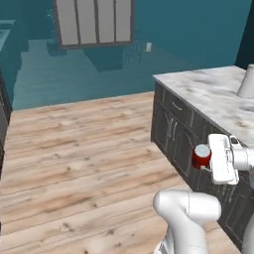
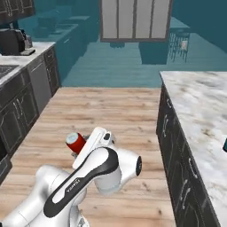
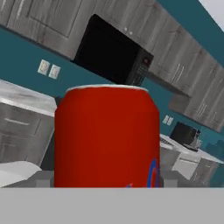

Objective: Move the drinks to the dining counter.

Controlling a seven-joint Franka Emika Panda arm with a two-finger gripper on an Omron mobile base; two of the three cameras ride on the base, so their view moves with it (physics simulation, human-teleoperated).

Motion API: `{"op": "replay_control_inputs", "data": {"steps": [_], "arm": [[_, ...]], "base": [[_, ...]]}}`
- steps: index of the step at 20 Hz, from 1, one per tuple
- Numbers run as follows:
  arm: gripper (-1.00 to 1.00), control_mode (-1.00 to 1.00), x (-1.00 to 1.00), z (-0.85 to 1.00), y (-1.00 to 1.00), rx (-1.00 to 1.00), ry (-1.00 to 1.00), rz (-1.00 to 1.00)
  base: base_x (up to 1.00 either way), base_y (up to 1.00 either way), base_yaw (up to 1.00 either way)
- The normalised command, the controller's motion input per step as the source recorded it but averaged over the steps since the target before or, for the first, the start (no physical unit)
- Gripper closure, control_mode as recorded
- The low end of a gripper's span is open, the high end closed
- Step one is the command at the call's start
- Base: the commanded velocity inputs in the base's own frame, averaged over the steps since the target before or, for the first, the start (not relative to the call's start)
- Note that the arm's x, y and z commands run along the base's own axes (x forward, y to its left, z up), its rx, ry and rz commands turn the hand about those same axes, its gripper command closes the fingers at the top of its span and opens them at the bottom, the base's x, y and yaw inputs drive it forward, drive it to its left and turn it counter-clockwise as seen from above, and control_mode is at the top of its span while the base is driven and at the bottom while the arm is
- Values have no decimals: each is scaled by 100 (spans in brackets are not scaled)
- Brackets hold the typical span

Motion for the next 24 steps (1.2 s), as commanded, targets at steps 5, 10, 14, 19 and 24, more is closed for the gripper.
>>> {"op": "replay_control_inputs", "data": {"steps": [5,10,14,19,24], "arm": [[100,100,0,0,0,0,0,0],[100,100,0,0,0,0,0,0],[100,100,0,0,0,0,0,0],[100,100,0,0,0,0,0,0],[100,100,0,0,0,0,0,0]], "base": [[-25,30,-66],[-22,20,-61],[2,14,-57],[36,16,-51],[62,16,-45]]}}
